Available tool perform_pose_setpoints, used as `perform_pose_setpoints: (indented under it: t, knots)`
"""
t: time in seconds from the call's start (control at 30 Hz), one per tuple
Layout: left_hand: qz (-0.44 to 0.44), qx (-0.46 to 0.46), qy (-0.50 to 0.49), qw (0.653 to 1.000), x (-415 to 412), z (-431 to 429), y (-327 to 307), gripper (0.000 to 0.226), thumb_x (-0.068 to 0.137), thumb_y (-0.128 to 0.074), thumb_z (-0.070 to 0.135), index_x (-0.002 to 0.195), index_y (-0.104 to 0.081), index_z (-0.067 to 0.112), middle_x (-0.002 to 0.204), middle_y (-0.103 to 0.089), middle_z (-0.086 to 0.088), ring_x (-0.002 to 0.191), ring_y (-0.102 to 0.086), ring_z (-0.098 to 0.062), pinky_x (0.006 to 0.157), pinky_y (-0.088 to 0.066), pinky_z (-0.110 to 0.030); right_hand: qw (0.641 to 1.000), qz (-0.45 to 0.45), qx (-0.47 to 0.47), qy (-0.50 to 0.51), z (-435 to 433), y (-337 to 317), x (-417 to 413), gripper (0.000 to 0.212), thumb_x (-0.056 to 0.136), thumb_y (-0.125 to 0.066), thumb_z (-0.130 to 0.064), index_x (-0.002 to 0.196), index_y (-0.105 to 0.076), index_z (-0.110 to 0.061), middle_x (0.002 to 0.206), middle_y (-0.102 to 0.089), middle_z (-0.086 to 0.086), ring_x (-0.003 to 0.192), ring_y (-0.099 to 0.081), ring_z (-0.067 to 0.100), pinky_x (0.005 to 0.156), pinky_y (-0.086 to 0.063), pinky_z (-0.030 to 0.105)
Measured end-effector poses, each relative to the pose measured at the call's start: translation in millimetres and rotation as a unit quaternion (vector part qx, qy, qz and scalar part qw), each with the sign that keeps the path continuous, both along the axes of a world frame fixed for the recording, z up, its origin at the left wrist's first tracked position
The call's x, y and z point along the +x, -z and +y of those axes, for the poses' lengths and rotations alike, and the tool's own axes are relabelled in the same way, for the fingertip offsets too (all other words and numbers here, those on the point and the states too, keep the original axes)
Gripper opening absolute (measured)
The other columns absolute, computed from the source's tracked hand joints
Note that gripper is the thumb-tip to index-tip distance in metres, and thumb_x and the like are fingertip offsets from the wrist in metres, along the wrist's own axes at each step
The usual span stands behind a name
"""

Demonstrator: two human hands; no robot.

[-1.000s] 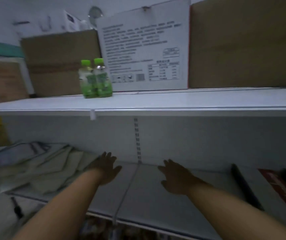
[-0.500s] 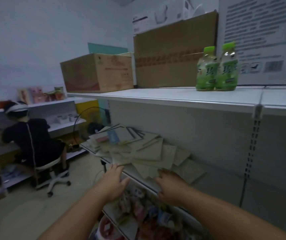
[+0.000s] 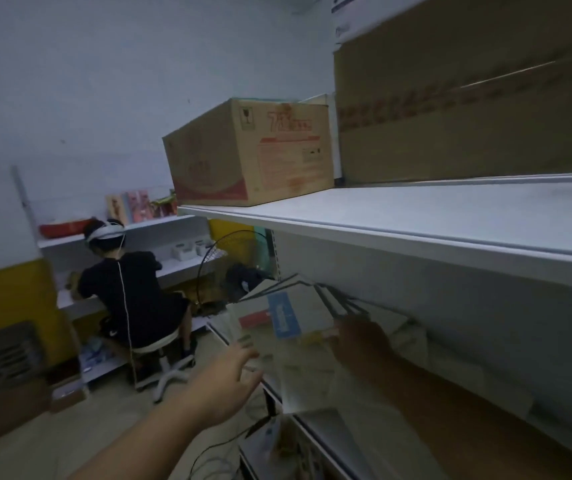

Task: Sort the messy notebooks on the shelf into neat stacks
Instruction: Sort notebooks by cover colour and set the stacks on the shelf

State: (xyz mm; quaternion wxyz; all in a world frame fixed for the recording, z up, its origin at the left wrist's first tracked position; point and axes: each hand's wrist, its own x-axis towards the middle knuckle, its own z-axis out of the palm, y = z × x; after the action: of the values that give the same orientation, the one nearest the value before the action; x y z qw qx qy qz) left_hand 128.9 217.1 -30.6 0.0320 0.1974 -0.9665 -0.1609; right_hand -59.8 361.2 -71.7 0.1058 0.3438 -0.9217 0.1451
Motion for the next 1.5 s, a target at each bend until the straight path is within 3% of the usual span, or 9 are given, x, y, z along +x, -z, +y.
perform_pose_setpoints:
  t: [0.43, 0.57, 0.7, 0.9, 1.0, 1.13, 1.27, 1.4, 1.5]
  knots:
    - [0.043, 0.026, 0.115, 0.992, -112.1, -89.1, 17.3, 0.038, 0.094, -0.048, 0.03, 0.132, -0.049, 0.028, 0.145, -0.041, 0.007, 0.13, -0.043, -0.012, 0.104, -0.035, -0.022, 0.99, -0.066, 0.036, 0.118, -65.1, 17.2, -65.9, 0.072, 0.082, -0.053, -0.062, 0.135, -0.041, -0.014, 0.139, -0.045, 0.006, 0.125, -0.044, 0.024, 0.099, -0.041, 0.037]
    - [0.052, 0.052, 0.193, 0.978, -149.0, -116.8, 20.6, 0.037, 0.098, -0.045, 0.032, 0.135, -0.045, 0.03, 0.15, -0.033, 0.011, 0.129, -0.042, -0.011, 0.098, -0.034, -0.02, 0.965, -0.203, -0.088, 0.142, -70.6, 13.7, -77.4, 0.075, 0.069, -0.071, -0.051, 0.128, -0.051, -0.01, 0.124, -0.059, 0.004, 0.107, -0.058, 0.02, 0.088, -0.052, 0.032]
    - [0.086, 0.043, 0.258, 0.961, -179.1, -158.2, 9.6, 0.042, 0.099, -0.042, 0.028, 0.141, -0.035, 0.031, 0.155, -0.021, 0.011, 0.143, -0.017, -0.007, 0.109, -0.014, -0.014, 0.923, -0.249, -0.265, 0.129, -81.8, -2.7, -69.6, 0.019, 0.088, -0.062, -0.009, 0.106, -0.057, -0.015, 0.09, -0.059, -0.006, 0.077, -0.056, 0.005, 0.059, -0.045, 0.007]
    - [0.108, -0.197, 0.327, 0.918, -212.2, -207.5, -31.9, 0.066, 0.093, -0.039, 0.055, 0.149, -0.009, 0.035, 0.158, 0.002, 0.012, 0.145, 0.018, -0.012, 0.117, 0.014, -0.044, 0.835, -0.316, -0.44, 0.099, -102.0, -31.2, -35.9, 0.019, 0.09, -0.054, 0.006, 0.093, -0.058, -0.012, 0.079, -0.063, 0.005, 0.064, -0.064, 0.012, 0.064, -0.051, 0.031]
    - [-0.052, -0.102, 0.356, 0.928, -218.8, -222.2, -36.6, 0.046, 0.087, -0.052, 0.057, 0.127, -0.046, 0.034, 0.128, -0.049, 0.01, 0.12, -0.046, -0.014, 0.1, -0.034, -0.029, 0.821, -0.313, -0.468, 0.093, -117.7, -33.6, -12.7, 0.024, 0.088, -0.053, 0.01, 0.086, -0.062, -0.012, 0.066, -0.068, -0.001, 0.057, -0.065, 0.007, 0.055, -0.052, 0.024]
    - [-0.064, 0.039, 0.381, 0.922, -227.3, -252.0, -9.4, 0.017, 0.093, -0.053, 0.037, 0.079, -0.052, 0.029, 0.087, -0.054, 0.008, 0.077, -0.051, -0.007, 0.071, -0.041, -0.026, 0.848, -0.181, -0.46, 0.189, -116.2, -20.0, -7.1, 0.019, 0.094, -0.053, -0.008, 0.086, -0.066, -0.019, 0.07, -0.071, -0.005, 0.068, -0.065, 0.016, 0.058, -0.052, 0.021]
    - [0.012, 0.505, 0.174, 0.845, -234.8, -276.0, 25.1, 0.015, 0.096, -0.053, 0.019, 0.105, -0.064, 0.019, 0.105, -0.07, -0.008, 0.097, -0.066, -0.028, 0.091, -0.052, -0.046, 0.962, -0.046, -0.092, 0.251, -102.3, 4.7, -6.2, 0.032, 0.095, -0.05, -0.031, 0.127, -0.052, -0.025, 0.134, -0.052, -0.001, 0.125, -0.051, 0.016, 0.101, -0.044, 0.034]
    - [0.051, 0.611, 0.075, 0.786, -237.8, -280.0, 37.6, 0.02, 0.097, -0.048, 0.01, 0.114, -0.058, 0.013, 0.104, -0.067, -0.013, 0.092, -0.064, -0.03, 0.074, -0.053, -0.04, 0.963, -0.087, 0.101, 0.235, -123.6, 18.3, 0.3, 0.101, 0.067, -0.028, -0.089, 0.146, -0.03, -0.026, 0.156, -0.02, -0.003, 0.143, -0.021, 0.012, 0.117, -0.019, 0.035]
    - [0.048, 0.619, 0.042, 0.783, -235.5, -285.6, 41.5, 0.018, 0.098, -0.045, 0.008, 0.111, -0.056, 0.014, 0.1, -0.065, -0.012, 0.088, -0.062, -0.029, 0.062, -0.054, -0.038, 0.959, -0.086, 0.096, 0.251, -127.3, 17.5, -1.8, 0.079, 0.081, -0.037, -0.071, 0.147, -0.029, -0.029, 0.158, -0.017, -0.004, 0.144, -0.017, 0.013, 0.116, -0.015, 0.027]
